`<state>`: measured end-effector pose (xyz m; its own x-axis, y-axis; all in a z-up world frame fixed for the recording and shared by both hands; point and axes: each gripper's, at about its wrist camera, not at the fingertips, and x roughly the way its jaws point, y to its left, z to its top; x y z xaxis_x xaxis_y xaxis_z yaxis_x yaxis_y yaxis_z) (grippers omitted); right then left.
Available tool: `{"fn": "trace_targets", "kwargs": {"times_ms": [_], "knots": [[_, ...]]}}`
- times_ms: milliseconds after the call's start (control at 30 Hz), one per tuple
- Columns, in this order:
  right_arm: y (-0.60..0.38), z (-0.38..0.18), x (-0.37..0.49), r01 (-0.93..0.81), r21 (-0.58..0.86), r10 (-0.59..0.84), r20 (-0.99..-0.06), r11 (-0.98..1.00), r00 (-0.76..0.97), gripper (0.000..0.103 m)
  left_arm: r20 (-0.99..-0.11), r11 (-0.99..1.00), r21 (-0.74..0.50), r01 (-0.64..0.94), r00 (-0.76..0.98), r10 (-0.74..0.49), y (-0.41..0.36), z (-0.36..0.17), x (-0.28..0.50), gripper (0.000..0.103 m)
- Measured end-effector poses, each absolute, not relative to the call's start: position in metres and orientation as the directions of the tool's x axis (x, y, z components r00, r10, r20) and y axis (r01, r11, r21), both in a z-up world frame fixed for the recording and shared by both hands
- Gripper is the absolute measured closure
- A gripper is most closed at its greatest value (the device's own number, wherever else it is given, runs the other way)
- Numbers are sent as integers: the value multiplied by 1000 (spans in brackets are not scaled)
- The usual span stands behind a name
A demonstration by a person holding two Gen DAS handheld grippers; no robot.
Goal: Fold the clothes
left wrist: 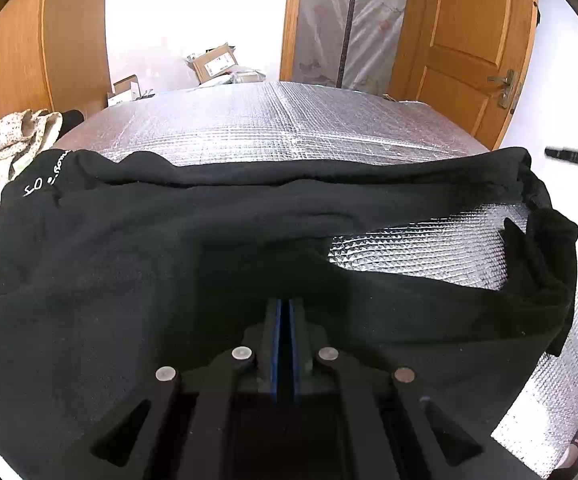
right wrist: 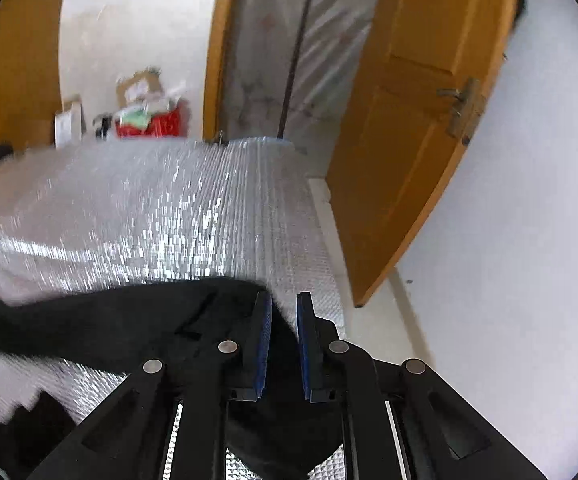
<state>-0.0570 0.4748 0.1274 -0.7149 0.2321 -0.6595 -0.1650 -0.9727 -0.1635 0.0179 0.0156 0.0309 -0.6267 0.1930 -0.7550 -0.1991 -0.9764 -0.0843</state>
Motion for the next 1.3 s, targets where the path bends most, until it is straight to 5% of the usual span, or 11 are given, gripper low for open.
{"fn": "trace_targets", "kwargs": {"times_ms": [167, 300, 667, 1000, 1067, 1100, 1133, 1167, 1300], "knots": [[473, 127, -76, -141, -180, 227, -674, -973, -703, 86, -755, -977, -74, -200, -629, 186, 15, 31, 19, 99], [438, 119, -66, 85, -82, -7, -677, -993, -736, 61, -752, -974, -103, -199, -625, 208, 11, 30, 18, 99], [301, 80, -85, 629, -176, -277, -787, -757, -552, 54, -686, -974, -140, -179, -691, 226, -9, 60, 23, 99], [252, 68, -120, 795, -111, -389, -826, -597, -408, 49, -663, -991, -105, -85, -736, 134, -52, 72, 9, 99], [244, 59, -123, 814, -92, -376, -853, -574, -362, 50, -672, -991, -110, -73, -729, 129, -58, 67, 6, 99], [240, 55, -124, 822, -81, -366, -868, -564, -336, 59, -676, -991, -113, -68, -726, 126, -60, 65, 5, 99], [239, 53, -128, 818, -67, -367, -871, -571, -327, 83, -679, -992, -113, -63, -723, 124, -62, 63, 5, 99], [238, 52, -134, 808, -50, -374, -868, -588, -326, 95, -682, -991, -116, -59, -721, 123, -64, 61, 4, 99], [253, 65, -165, 682, 4, -387, -826, -731, -410, 99, -678, -991, -127, -31, -727, 110, -76, 62, 6, 99]]}}
